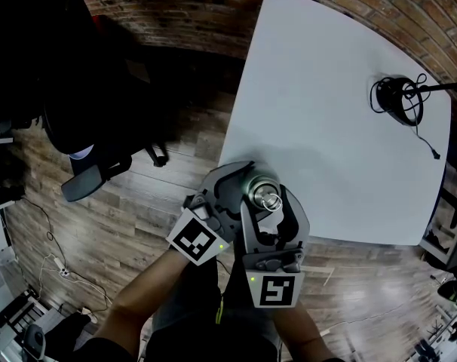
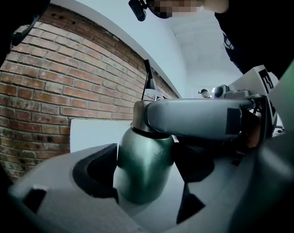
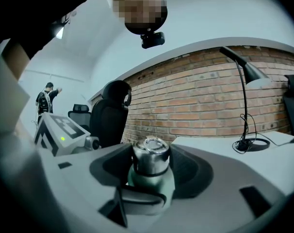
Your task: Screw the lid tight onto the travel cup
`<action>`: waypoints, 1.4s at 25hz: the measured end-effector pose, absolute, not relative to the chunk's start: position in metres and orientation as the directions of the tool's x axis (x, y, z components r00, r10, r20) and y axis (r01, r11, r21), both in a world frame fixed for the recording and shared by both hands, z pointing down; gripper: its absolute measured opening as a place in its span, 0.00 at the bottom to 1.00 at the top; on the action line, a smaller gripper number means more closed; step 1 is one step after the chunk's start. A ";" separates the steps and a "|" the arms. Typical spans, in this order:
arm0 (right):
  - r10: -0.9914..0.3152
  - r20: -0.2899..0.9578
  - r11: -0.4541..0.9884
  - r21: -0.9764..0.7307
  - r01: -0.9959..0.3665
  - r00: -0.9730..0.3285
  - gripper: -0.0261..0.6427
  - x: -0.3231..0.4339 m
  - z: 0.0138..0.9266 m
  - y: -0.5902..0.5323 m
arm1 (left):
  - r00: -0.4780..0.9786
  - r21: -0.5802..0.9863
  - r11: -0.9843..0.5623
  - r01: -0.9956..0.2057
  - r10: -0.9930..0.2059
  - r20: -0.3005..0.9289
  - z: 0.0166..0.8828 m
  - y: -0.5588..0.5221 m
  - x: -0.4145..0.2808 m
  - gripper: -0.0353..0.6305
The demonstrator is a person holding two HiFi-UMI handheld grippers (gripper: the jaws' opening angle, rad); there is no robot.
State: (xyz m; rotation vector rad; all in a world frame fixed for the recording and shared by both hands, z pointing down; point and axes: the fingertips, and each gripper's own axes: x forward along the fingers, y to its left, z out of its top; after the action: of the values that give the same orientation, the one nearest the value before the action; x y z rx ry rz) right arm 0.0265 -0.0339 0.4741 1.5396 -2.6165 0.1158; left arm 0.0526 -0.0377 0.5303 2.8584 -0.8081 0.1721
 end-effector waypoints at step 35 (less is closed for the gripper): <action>-0.840 0.269 0.508 0.088 -0.857 -0.471 0.36 0.066 0.433 0.009 | 0.850 0.186 -0.838 -0.513 -0.465 0.247 0.520 -0.012 0.027 0.59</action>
State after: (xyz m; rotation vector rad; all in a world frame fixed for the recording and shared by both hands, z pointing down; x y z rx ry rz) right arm 0.0660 0.0085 0.4332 1.4301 -2.4766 0.0850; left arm 0.0267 -0.0120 0.5201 2.7816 -0.7474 0.2815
